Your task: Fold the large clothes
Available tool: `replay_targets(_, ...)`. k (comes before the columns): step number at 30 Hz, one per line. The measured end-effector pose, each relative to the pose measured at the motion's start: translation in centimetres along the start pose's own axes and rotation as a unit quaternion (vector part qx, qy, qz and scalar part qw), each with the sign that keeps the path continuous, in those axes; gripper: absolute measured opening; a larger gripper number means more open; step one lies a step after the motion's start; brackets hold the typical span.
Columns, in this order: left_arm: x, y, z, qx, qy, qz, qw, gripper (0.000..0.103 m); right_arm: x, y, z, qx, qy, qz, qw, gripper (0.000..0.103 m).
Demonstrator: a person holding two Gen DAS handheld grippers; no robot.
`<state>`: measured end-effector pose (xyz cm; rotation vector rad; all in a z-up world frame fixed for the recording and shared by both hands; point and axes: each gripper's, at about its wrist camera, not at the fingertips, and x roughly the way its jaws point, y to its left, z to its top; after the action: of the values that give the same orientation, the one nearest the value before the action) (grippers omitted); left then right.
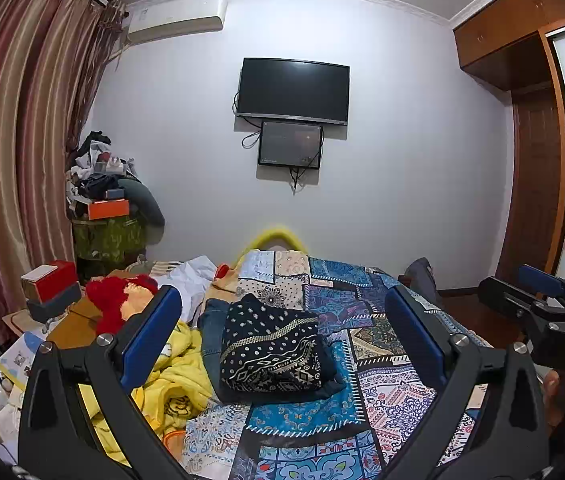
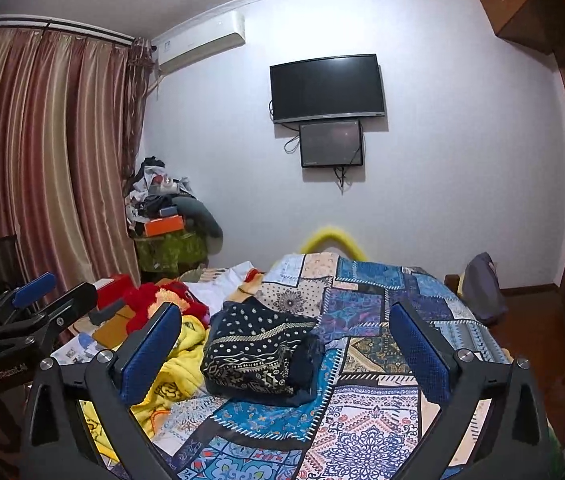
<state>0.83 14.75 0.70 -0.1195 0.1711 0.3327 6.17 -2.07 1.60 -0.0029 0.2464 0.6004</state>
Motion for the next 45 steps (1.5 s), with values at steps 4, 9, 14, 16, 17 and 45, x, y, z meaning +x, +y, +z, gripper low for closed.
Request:
replay_targets(4, 0.1, 0.2, 0.0, 0.0, 0.001, 0.0, 1.0, 0.102, 0.2, 0.1, -0.1, -0.002, 0.002, 0.003, 1.0, 0.103)
replay_targets(9, 0.5, 0.5, 0.1, 0.002, 0.005, -0.003, 1.0, 0.102, 0.2, 0.1, -0.1, -0.003, 0.002, 0.004, 1.0, 0.103)
replay_targets(14, 0.4, 0.4, 0.1, 0.001, 0.004, -0.003, 1.0, 0.102, 0.2, 0.1, -0.1, -0.003, 0.002, 0.003, 1.0, 0.103)
replay_targets(16, 0.5, 0.5, 0.1, 0.0, 0.005, -0.005, 1.0, 0.102, 0.2, 0.1, -0.1, -0.003, 0.002, 0.004, 1.0, 0.103)
replay_targets(17, 0.6, 0.7, 0.1, -0.001, 0.005, -0.007, 1.0, 0.102, 0.2, 0.1, -0.1, -0.004, 0.002, 0.004, 1.0, 0.103)
replay_targets(45, 1.2, 1.7, 0.2, 0.008, 0.007, -0.03, 0.9995, 0.103, 0.2, -0.5, -0.1, -0.007, 0.003, 0.001, 1.0, 0.103)
